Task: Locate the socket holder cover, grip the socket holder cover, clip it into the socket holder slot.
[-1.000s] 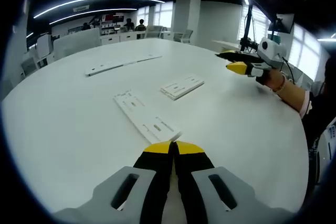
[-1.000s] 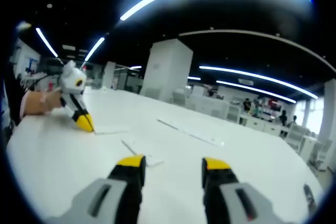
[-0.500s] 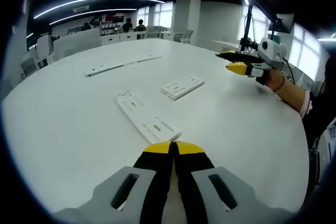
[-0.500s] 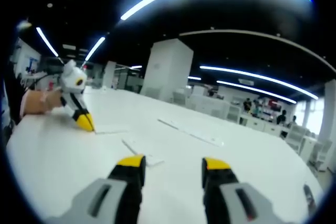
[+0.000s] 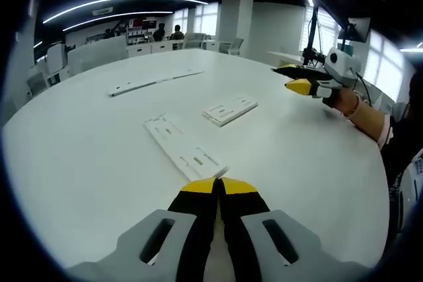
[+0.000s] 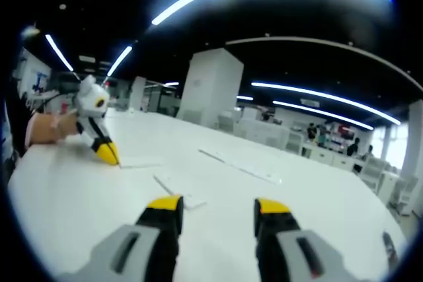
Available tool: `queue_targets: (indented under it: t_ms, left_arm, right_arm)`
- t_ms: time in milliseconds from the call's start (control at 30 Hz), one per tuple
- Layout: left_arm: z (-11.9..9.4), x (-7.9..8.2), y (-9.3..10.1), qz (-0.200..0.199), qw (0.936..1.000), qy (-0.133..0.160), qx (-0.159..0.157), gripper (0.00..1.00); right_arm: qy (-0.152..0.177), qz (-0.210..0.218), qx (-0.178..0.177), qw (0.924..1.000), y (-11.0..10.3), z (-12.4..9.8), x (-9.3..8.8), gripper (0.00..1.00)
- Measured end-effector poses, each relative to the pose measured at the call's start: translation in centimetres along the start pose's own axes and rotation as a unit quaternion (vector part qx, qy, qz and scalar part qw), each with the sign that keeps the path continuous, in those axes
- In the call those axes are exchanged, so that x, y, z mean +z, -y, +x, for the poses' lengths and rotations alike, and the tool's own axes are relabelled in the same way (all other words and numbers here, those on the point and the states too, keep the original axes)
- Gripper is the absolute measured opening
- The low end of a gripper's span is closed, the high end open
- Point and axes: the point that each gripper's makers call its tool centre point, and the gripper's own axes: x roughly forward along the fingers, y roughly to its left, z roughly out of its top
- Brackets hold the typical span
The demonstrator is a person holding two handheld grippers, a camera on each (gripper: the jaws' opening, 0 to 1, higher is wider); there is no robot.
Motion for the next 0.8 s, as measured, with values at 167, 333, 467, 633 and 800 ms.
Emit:
queue_targets:
  t_ms: [167,333,467,633,800]
  left_arm:
    - [0.03,-0.05,0.06,0.0,1.0,0.0,0.0,0.03]
    - [0.05,-0.03,0.02,0.0,1.0,0.0,0.0,0.03]
    - [0.05,-0.06,0.04,0.001,1.0,0.0,0.0,0.03]
    - [0.07,-0.04,-0.02,0.002,1.0,0.002,0.001,0.03]
    - [0.06,-0.07,0.02,0.003,1.0,0.002,0.001,0.03]
  right_arm:
    - [0.0,0.0,0.0,1.0,0.06,-0.01,-0.01,0.44]
    - [0.0,-0.001,0.0,1.0,0.05,0.01,-0.04,0.44]
    - [0.0,-0.001,0.0,1.0,0.06,0.02,-0.06,0.44]
    - [0.0,-0.001,0.001,1.0,-0.01,-0.01,-0.03,0.44]
    - [0.0,-0.001,0.001,1.0,-0.11,-0.01,-0.05,0.44]
